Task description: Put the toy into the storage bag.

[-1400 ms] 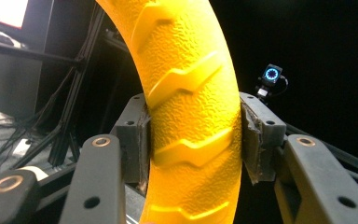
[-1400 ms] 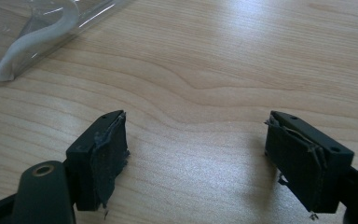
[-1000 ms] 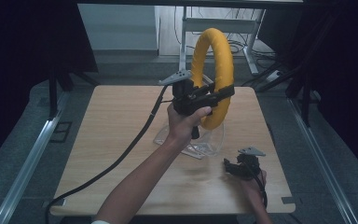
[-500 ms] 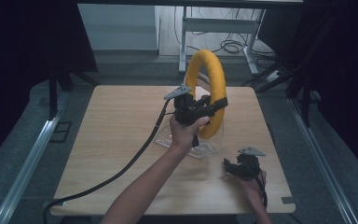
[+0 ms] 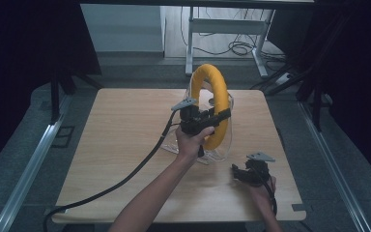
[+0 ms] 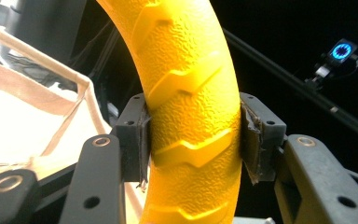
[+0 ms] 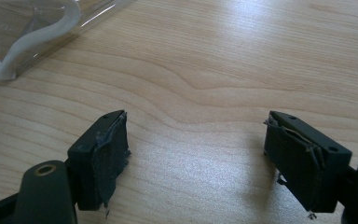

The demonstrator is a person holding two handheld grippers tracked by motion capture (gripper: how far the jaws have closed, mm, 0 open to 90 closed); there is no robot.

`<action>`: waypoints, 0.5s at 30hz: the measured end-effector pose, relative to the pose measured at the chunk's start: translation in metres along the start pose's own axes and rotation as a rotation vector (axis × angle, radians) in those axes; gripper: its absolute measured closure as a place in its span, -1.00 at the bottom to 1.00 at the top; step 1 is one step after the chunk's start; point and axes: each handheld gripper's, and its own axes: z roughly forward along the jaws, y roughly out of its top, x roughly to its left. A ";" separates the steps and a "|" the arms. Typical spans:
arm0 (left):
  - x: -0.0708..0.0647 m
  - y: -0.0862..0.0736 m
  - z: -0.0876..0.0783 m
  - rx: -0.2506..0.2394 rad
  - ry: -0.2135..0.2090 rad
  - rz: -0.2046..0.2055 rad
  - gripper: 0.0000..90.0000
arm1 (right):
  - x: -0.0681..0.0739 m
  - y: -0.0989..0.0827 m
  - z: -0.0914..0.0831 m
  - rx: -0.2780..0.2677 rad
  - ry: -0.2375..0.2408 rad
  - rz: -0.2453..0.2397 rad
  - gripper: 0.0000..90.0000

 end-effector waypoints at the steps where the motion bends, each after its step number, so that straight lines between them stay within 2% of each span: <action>1: 0.000 -0.001 0.000 0.002 -0.001 0.002 0.12 | 0.000 0.000 0.000 0.000 0.000 0.000 -0.51; 6: 0.001 -0.007 0.003 0.002 0.010 0.002 0.12 | 0.000 0.000 0.000 0.002 0.002 0.002 -0.51; 11: 0.011 -0.016 0.006 0.011 0.022 -0.057 0.12 | 0.000 0.000 0.000 0.002 0.002 0.004 -0.51; 15: 0.018 -0.020 0.001 -0.005 0.013 -0.064 0.12 | 0.000 0.000 0.000 0.002 0.003 0.000 -0.51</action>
